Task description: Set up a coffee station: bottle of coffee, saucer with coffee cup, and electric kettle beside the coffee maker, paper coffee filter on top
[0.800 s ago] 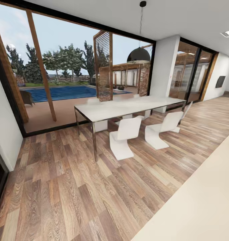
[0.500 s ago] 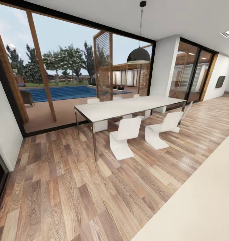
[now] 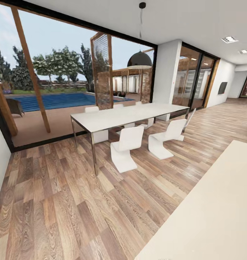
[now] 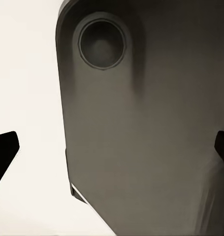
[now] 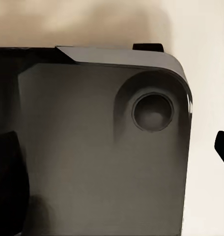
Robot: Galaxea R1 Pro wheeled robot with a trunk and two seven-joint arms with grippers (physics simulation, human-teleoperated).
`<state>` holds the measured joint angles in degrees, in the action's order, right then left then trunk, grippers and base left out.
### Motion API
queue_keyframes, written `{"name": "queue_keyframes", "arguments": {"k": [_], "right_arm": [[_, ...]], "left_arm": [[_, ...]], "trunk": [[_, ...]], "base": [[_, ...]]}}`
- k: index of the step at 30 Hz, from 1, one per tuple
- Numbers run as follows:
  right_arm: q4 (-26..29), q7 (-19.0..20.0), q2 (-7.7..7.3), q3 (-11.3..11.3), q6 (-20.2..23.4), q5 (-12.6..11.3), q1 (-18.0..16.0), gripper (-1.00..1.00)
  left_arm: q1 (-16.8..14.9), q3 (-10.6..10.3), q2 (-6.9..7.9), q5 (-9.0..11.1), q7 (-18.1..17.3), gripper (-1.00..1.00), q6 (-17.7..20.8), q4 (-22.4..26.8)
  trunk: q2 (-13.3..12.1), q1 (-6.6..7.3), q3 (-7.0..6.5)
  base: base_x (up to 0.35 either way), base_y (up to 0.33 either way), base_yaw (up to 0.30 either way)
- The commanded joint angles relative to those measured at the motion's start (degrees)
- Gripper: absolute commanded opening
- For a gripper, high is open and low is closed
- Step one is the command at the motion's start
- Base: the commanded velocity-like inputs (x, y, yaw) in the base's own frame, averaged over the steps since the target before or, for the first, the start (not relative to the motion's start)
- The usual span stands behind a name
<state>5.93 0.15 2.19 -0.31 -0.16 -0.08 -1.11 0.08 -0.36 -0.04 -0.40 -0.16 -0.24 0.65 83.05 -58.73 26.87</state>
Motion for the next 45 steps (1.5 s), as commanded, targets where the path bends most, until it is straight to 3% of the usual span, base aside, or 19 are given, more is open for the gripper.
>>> {"name": "queue_keyframes", "arguments": {"k": [1,11,19,28,37,45], "right_arm": [[0.00,0.02,0.01,-0.04,-0.02,-0.01,-0.03,1.00],[0.05,-0.35,-0.06,-0.04,-0.03,0.08,-0.03,1.00],[-0.01,-0.41,-1.39,0.03,0.04,0.16,-0.03,1.00],[-0.12,-0.35,-1.88,0.44,0.23,0.41,-0.03,1.00],[0.22,-0.01,-1.54,0.02,0.01,-0.49,-0.03,1.00],[5.37,0.12,-1.09,0.13,-0.01,-1.54,-0.03,1.00]], "left_arm": [[0.01,-0.02,0.04,-0.04,-0.02,1.00,-0.03,0.06],[-0.06,0.13,0.11,-0.04,-0.02,1.00,-0.03,0.14],[-0.13,0.18,0.16,0.24,-0.02,1.00,-0.03,0.15],[-0.17,0.18,0.21,0.32,0.00,1.00,-0.03,0.15],[-0.21,0.18,0.19,0.26,0.02,1.00,-0.07,0.15],[-0.18,0.03,0.35,-0.01,0.06,1.00,-0.03,0.73]], "trunk": [[0.03,0.00,0.05],[0.03,0.00,0.05],[0.03,0.00,0.05],[0.03,0.00,0.05],[0.03,0.00,0.05],[0.03,0.00,0.05]], "base": [[0.000,0.000,-0.293],[-0.035,0.049,-0.298],[-0.178,0.252,-0.300],[-0.212,0.274,-0.300],[-0.225,0.266,-0.300],[-0.056,0.062,-0.300]]}}
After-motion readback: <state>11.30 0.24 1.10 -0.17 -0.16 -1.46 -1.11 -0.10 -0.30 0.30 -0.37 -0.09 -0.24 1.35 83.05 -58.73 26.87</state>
